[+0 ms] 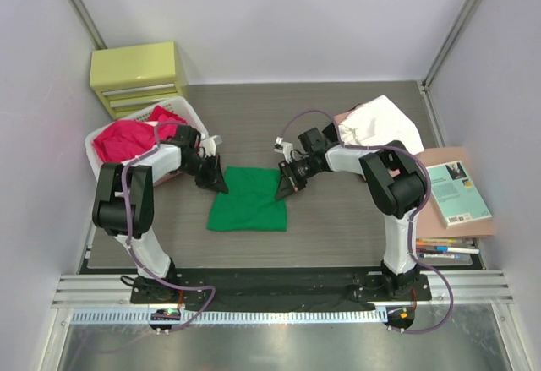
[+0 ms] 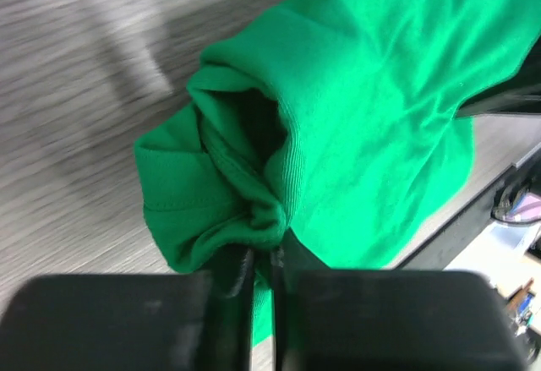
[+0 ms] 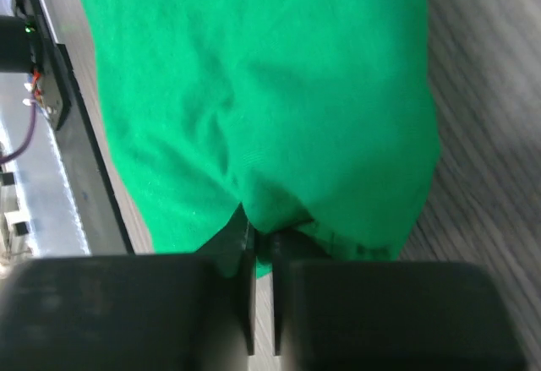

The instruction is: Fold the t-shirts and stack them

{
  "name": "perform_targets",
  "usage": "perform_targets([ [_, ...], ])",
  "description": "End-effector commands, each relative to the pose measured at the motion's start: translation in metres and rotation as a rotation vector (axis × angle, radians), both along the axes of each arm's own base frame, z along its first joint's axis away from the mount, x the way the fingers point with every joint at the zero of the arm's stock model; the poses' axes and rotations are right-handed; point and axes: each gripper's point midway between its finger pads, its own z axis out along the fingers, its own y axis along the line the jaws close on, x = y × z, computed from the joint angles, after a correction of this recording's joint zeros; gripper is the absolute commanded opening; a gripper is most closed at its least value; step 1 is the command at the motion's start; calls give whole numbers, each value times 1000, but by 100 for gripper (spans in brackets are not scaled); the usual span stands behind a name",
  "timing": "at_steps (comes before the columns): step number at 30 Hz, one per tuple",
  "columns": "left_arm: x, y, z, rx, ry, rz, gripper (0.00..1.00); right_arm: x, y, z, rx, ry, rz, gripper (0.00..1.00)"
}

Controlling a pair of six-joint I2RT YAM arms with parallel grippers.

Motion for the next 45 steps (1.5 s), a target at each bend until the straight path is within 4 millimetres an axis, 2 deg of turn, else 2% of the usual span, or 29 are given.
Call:
perform_targets([
  [1, -45, -15, -13, -33, 209, -63, 0, -6, 1, -4, -16, 13, 9, 1],
  [5, -45, -17, -6, -44, 184, -82, 0, -9, -2, 0, -22, -13, 22, 1],
  [11, -46, -28, 17, -31, 79, -161, 0, -3, 1, 37, 20, -97, 47, 1],
  [14, -49, -34, 34, -28, 9, -201, 0, -6, 0, 60, 48, -137, 61, 1],
  [15, -50, -37, 45, -30, -38, -214, 0, -6, -1, 73, 61, -168, 65, 1],
  [18, -52, -37, 63, -32, -111, -223, 0, -12, -4, 92, 76, -207, 65, 1],
  [26, -52, -29, 91, -5, -254, -224, 0, -14, -9, 113, 85, -282, 66, 1],
  [30, -40, -27, 110, 19, -318, -238, 0, -10, -11, 123, 84, -329, 75, 1],
  [33, -32, -28, 117, 34, -347, -246, 0, -7, -13, 128, 67, -371, 73, 1],
  [38, -16, -38, 130, 110, -445, -310, 0, 3, -24, 128, 18, -425, 40, 1],
  [40, -10, -43, 130, 114, -441, -312, 0, 10, -32, 134, 13, -447, 14, 1],
  [41, -5, -47, 138, 105, -456, -316, 0, 13, -35, 136, 8, -455, 2, 1],
  [42, -4, -49, 132, 111, -432, -328, 0, 16, -39, 140, 7, -472, -6, 1],
  [44, 2, -58, 137, 109, -462, -353, 0, 23, -48, 144, -10, -485, -35, 1],
  [45, 6, -61, 131, 116, -452, -359, 0, 24, -52, 145, -19, -489, -42, 1],
])
